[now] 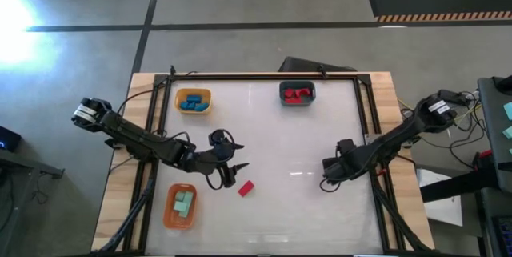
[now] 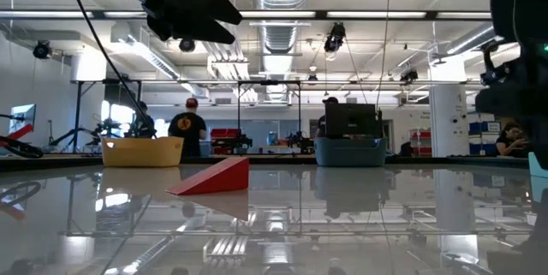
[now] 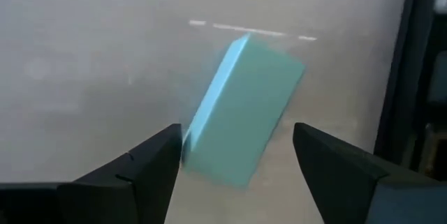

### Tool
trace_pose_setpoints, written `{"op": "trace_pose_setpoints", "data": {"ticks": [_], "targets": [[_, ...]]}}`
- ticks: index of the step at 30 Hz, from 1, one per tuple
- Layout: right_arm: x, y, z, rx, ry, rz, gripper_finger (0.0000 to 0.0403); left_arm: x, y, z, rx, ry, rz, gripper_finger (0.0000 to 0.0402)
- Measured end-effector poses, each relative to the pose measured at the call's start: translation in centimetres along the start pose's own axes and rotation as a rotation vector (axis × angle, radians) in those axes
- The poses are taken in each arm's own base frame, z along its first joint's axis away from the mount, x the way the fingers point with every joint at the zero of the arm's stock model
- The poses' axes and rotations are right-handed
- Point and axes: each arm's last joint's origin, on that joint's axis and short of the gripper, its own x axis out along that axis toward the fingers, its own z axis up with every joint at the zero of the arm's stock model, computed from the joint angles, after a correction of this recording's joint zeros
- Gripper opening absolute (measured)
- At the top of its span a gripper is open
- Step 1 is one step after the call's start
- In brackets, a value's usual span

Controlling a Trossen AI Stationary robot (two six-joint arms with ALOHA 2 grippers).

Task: Sort & place blocks by color
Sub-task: Put the light blue block into the orange bin

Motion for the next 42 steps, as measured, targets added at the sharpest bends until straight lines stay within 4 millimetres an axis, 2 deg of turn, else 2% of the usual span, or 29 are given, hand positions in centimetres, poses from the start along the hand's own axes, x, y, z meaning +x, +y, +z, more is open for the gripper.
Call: {"op": "trace_pose_setpoints", "data": {"ticks": [5,13,17,21,28,32,37,42], "targets": [[0.9,-0.2,0.0,0.001,-0.034,-0.012,0.0232,0.0,0.0,0.1,0.000,-0.006,0.001,0.0272],[1.4,0.2,0.0,-0.041,-0.080,0.021,0.0122,0.0,-0.1,0.3,-0.019,-0.036,0.000,0.0272],[1.0,0.4,0.1,-0.109,-0.084,0.053,0.0122,-0.2,-0.4,0.4,-0.045,-0.070,-0.022,0.0272],[-0.8,1.2,0.3,-0.226,-0.174,0.182,0.0122,-0.3,-0.6,0.4,-0.087,-0.076,-0.036,0.0272],[-3.6,3.9,0.4,-0.540,-0.446,0.524,0.0122,-0.7,-1.3,0.6,-0.142,-0.119,-0.076,0.0272],[-5.0,5.7,0.5,-0.744,-0.612,0.661,0.0122,-0.6,-1.8,0.5,-0.147,-0.159,-0.105,0.0272],[-6.9,8.0,0.5,-0.913,-0.860,0.827,0.0122,0.0,-3.0,0.1,-0.104,-0.188,-0.140,0.0272],[-8.3,9.4,0.1,-1.051,-1.087,1.018,0.0122,0.8,-4.0,-0.1,-0.068,-0.252,-0.169,0.0272]]}}
